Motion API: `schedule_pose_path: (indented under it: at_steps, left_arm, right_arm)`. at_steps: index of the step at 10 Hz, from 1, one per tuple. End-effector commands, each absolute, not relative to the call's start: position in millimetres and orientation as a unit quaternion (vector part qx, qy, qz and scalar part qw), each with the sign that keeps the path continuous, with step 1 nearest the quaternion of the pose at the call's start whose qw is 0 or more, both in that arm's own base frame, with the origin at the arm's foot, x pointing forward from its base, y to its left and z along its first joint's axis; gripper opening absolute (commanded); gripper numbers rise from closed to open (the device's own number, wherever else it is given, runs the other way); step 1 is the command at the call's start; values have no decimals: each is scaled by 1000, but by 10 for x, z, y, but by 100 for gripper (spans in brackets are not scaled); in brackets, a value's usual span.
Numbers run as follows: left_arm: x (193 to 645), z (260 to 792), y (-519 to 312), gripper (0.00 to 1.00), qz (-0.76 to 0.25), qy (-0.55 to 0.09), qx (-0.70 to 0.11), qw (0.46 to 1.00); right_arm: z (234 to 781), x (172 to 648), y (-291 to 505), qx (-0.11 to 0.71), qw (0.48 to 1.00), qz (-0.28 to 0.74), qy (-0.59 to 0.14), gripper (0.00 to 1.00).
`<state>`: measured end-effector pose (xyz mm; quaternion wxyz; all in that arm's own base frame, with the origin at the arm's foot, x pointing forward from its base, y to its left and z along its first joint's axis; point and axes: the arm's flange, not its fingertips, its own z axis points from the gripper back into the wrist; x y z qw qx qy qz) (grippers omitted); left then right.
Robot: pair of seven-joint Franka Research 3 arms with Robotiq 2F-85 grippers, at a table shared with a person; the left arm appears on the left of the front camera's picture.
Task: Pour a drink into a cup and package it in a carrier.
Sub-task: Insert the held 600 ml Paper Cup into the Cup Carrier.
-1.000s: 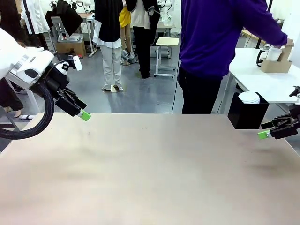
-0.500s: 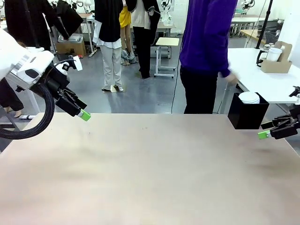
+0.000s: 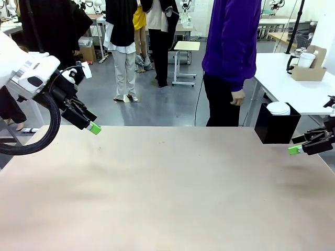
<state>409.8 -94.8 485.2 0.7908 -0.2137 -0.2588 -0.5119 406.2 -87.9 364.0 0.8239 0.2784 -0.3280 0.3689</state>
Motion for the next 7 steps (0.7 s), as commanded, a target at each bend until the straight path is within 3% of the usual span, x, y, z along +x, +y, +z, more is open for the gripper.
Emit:
schedule_pose_path:
  at_steps: [1, 7]
  left_arm:
    - [4103, 4856, -953, 100, -510, -256, -218, 792]
    - [4103, 4856, -953, 100, -510, -256, -218, 792]
  right_arm:
    - [3630, 4069, -874, 275, 818, 373, -342, 100]
    - [3630, 4069, -874, 275, 818, 373, -342, 100]
